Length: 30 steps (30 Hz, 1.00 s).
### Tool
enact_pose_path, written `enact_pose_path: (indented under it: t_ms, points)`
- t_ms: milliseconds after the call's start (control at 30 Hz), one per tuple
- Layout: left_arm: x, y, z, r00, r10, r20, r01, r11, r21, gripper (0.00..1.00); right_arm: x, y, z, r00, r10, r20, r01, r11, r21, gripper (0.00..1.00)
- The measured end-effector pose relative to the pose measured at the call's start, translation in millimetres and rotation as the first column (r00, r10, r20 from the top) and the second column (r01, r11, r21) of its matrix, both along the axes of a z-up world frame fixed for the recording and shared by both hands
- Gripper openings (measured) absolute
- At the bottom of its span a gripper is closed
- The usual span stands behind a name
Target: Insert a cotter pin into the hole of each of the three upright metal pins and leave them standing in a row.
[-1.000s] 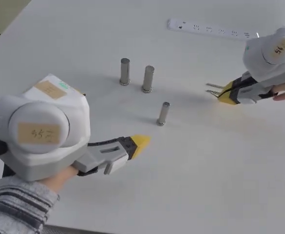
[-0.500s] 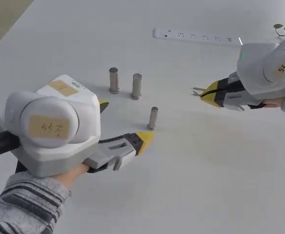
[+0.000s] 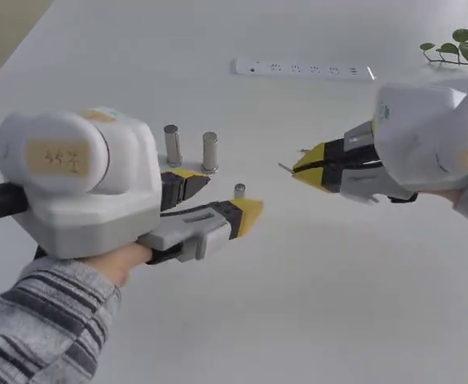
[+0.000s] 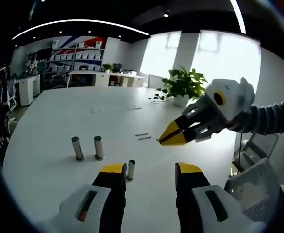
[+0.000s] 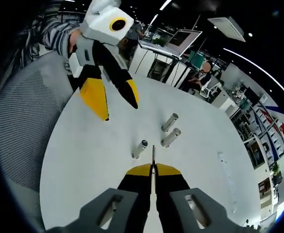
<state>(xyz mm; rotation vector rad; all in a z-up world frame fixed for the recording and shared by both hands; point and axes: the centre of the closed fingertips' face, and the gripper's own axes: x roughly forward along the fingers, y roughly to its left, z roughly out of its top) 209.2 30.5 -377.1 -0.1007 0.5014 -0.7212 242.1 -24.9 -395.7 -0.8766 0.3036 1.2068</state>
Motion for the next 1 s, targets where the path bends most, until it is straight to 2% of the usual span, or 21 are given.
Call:
enact_pose_path:
  t_ms: [167, 233, 300, 333, 467, 567, 733, 900, 1000]
  points:
    - [-4.1, -7.6, 0.4, 0.999, -0.017, -0.040, 0.015, 0.998, -0.053, 0.26, -17.4, 13.4, 8.0, 0.998, 0.056, 0.028, -0.056, 0.998, 0.003, 0.00]
    - [-5.6, -10.8, 3.5, 0.999, -0.027, -0.036, 0.025, 0.997, -0.080, 0.22, -25.1, 18.5, 10.2, 0.996, 0.079, 0.031, -0.079, 0.997, 0.001, 0.00]
    - [-7.4, -13.6, 7.5, 0.999, -0.032, -0.043, 0.026, 0.992, -0.123, 0.13, -31.0, 22.7, 12.2, 0.994, 0.100, 0.043, -0.100, 0.995, -0.003, 0.00]
    - [-7.2, -14.3, 9.6, 0.998, -0.026, -0.048, 0.019, 0.989, -0.149, 0.13, -34.8, 24.9, 12.7, 0.992, 0.116, 0.046, -0.116, 0.993, -0.008, 0.00]
    - [-6.9, -14.0, 11.2, 0.999, -0.016, -0.052, 0.007, 0.985, -0.171, 0.10, -41.6, 30.6, 16.9, 0.987, 0.146, 0.071, -0.145, 0.989, -0.019, 0.00]
    - [-7.2, -13.7, 12.1, 0.999, -0.010, -0.052, 0.001, 0.983, -0.184, 0.06, -45.9, 35.2, 20.9, 0.984, 0.161, 0.074, -0.161, 0.987, -0.012, 0.00]
    - [-8.9, -15.8, 16.8, 0.998, -0.010, -0.062, -0.005, 0.971, -0.237, 0.00, -48.7, 41.4, 26.6, 0.981, 0.176, 0.084, -0.176, 0.984, 0.000, 0.00]
    - [-7.8, -13.8, 18.5, 0.998, 0.006, -0.061, -0.021, 0.968, -0.249, 0.00, -48.0, 42.3, 29.2, 0.980, 0.176, 0.096, -0.178, 0.984, 0.004, 0.00]
    - [-7.6, -13.6, 19.0, 0.998, 0.008, -0.062, -0.024, 0.967, -0.255, 0.00, -48.1, 42.7, 29.9, 0.982, 0.165, 0.086, -0.167, 0.986, 0.013, 0.00]
